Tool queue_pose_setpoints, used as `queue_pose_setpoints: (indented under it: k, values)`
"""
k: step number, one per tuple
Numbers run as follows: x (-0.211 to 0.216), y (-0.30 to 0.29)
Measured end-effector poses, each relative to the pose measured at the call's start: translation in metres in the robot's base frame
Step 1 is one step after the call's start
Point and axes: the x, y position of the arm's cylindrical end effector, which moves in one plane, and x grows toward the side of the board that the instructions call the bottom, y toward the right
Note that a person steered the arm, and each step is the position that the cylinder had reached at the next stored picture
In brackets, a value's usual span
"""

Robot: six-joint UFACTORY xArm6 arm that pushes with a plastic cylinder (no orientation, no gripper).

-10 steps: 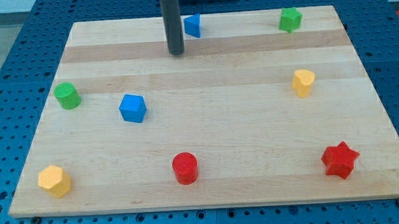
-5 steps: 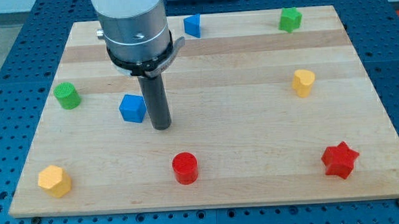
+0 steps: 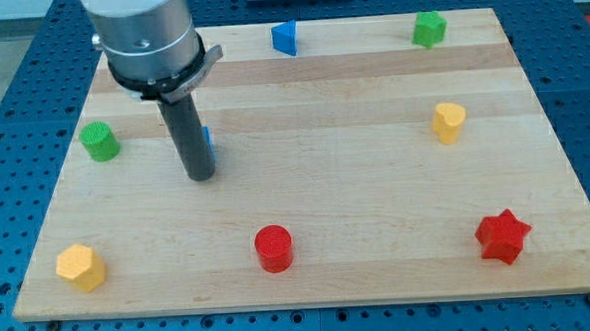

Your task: Move the blue cube at the top left corner of the board

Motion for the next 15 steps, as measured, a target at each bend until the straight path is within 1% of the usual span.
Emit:
queue_pose_setpoints:
  k: [3,9,10,12,14,15]
  values:
    - [-0.065,-0.002]
    - [-0.064,-0.030]
    - [-0.074,-0.030]
    - [-0.110,-0.032]
    - [-0.110,-0.071]
    - [-0.111,-0.075]
